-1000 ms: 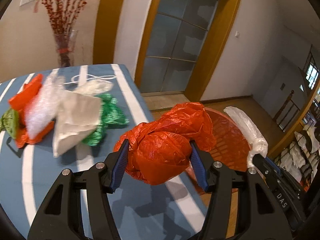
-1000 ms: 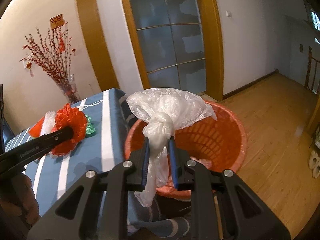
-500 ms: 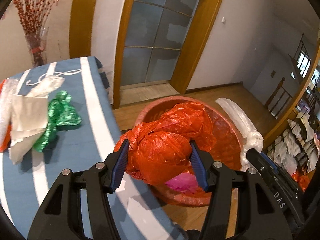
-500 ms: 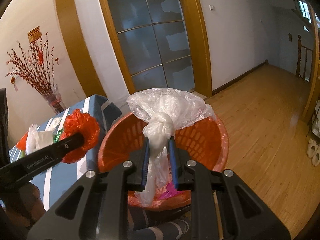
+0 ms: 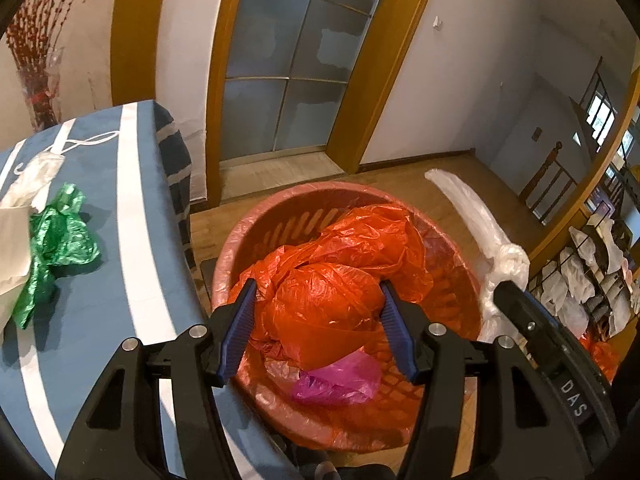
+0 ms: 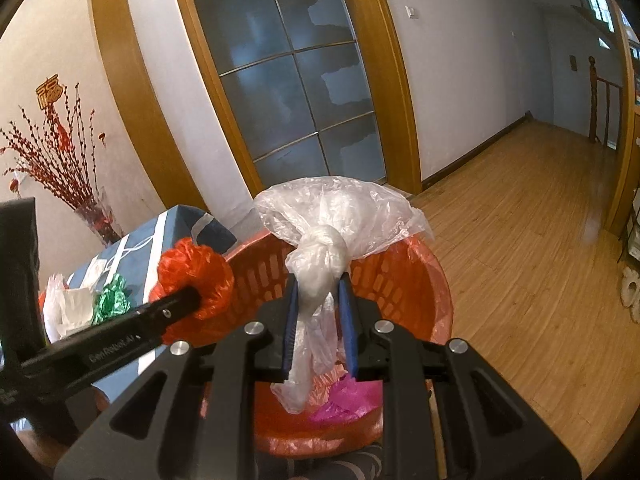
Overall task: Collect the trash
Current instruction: 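Carry both bags to the wastebasket and open both tools to drop them, then move both open tools back over the remaining bags on the table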
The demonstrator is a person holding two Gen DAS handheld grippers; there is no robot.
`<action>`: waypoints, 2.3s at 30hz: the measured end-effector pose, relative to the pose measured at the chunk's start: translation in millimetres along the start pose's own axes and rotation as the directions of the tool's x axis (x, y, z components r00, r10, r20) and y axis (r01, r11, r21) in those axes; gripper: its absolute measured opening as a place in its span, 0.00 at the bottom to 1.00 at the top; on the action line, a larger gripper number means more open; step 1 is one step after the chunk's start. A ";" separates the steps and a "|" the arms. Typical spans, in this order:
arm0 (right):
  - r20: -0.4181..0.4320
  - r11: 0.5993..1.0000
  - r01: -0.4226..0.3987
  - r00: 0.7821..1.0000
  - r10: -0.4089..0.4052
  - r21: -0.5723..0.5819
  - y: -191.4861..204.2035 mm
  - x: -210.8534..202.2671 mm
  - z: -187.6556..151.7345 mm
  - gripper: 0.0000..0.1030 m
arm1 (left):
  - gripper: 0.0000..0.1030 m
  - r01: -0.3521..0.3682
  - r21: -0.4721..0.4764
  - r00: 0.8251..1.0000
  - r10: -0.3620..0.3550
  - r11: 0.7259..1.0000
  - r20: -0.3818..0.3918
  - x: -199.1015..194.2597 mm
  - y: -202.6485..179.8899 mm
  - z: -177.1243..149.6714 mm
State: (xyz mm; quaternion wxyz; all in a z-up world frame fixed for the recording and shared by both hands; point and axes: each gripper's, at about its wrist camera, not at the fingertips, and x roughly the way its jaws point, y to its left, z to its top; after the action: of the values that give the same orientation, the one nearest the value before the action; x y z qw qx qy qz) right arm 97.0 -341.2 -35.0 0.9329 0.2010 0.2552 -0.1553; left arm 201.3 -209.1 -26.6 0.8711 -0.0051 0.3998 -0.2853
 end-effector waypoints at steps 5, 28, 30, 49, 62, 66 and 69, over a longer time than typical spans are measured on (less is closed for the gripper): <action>-0.006 1.000 -0.011 1.000 0.011 0.021 -4.0 6.4 3.2 0.30 | 0.65 -0.004 0.003 1.000 0.004 1.000 -0.023 4.7 3.2 -1.2; 0.005 0.999 -0.008 1.000 0.008 -0.033 24.4 -17.0 -3.1 0.66 | 0.75 -0.156 -0.046 0.988 0.157 0.987 0.018 -50.4 62.7 -20.8; 0.003 0.999 -0.023 1.000 0.023 -0.047 34.9 -20.1 -5.2 0.68 | 0.78 -0.173 -0.057 0.984 0.175 0.983 0.027 -59.1 71.3 -24.2; -0.119 0.923 -0.250 0.967 0.224 -0.294 208.4 -18.7 -49.2 0.70 | 0.88 -0.461 -0.259 0.862 0.498 0.849 0.098 -158.8 218.5 -64.3; -0.213 0.885 -0.316 0.943 0.255 -0.340 321.7 17.8 -78.1 0.65 | 0.90 -0.501 -0.380 0.816 0.571 0.778 0.093 -201.0 310.3 -81.9; -0.238 0.888 -0.276 0.951 0.197 -0.367 341.9 32.9 -89.1 0.56 | 0.90 -0.488 -0.390 0.823 0.561 0.781 0.094 -205.0 318.4 -86.1; -0.276 0.900 -0.249 0.949 0.153 -0.358 345.0 44.0 -94.4 0.41 | 0.90 -0.481 -0.390 0.827 0.555 0.785 0.096 -205.7 321.6 -87.7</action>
State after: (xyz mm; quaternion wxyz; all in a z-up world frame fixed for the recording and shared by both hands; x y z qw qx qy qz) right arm 229.5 -6.1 -31.1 0.9272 0.0550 0.3699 0.0216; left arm 192.0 182.4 -19.8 0.9370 -0.0787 0.3375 0.0439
